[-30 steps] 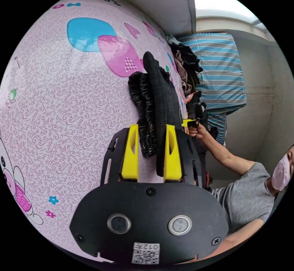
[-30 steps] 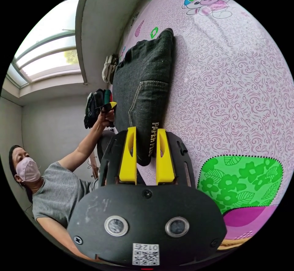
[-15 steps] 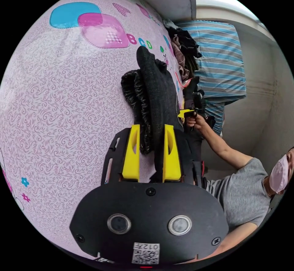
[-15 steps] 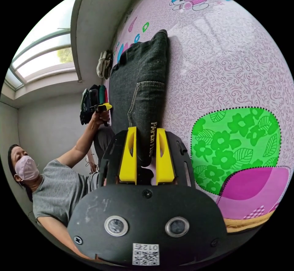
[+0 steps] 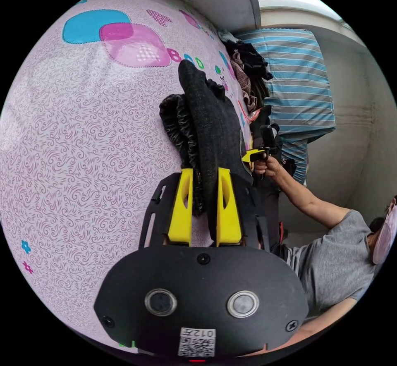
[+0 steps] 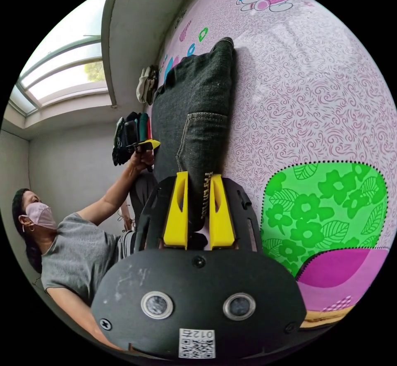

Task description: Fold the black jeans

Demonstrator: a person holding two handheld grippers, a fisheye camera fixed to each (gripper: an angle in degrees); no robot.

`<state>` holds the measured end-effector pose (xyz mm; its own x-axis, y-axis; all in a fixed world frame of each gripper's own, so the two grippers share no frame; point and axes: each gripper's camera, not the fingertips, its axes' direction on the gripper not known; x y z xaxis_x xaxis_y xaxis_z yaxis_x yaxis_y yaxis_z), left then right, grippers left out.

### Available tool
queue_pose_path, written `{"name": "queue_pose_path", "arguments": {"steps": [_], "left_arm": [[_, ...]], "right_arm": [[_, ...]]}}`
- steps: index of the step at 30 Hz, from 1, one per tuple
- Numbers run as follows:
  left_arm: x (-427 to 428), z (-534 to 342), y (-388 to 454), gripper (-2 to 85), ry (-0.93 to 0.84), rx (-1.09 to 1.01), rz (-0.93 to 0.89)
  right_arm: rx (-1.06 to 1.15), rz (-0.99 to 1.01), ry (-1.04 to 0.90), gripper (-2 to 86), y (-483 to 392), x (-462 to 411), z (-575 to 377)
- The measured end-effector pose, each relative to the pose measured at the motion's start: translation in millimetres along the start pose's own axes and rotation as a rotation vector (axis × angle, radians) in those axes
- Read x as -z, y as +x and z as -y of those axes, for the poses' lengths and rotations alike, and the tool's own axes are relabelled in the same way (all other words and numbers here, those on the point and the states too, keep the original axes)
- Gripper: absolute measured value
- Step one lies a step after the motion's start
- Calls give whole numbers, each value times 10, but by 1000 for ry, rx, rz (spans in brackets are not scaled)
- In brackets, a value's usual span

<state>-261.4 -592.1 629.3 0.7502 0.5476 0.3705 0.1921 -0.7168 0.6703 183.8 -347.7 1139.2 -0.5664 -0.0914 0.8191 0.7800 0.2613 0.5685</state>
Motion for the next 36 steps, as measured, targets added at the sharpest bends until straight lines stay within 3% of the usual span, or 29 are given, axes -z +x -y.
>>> {"name": "queue_pose_path", "arguments": {"steps": [23,29,36], "left_arm": [[637,-429,1415,48,150,-21,128],[538,-343,1424,72,27,149,145],[629,-268,1697,143,-38,157,122]], "right_arm": [[98,-39,42,57,-128,-1001,270],[6,-208,-43,81,214,-1520,497],[-33,-107,-44,109,780,-1863,628]]}}
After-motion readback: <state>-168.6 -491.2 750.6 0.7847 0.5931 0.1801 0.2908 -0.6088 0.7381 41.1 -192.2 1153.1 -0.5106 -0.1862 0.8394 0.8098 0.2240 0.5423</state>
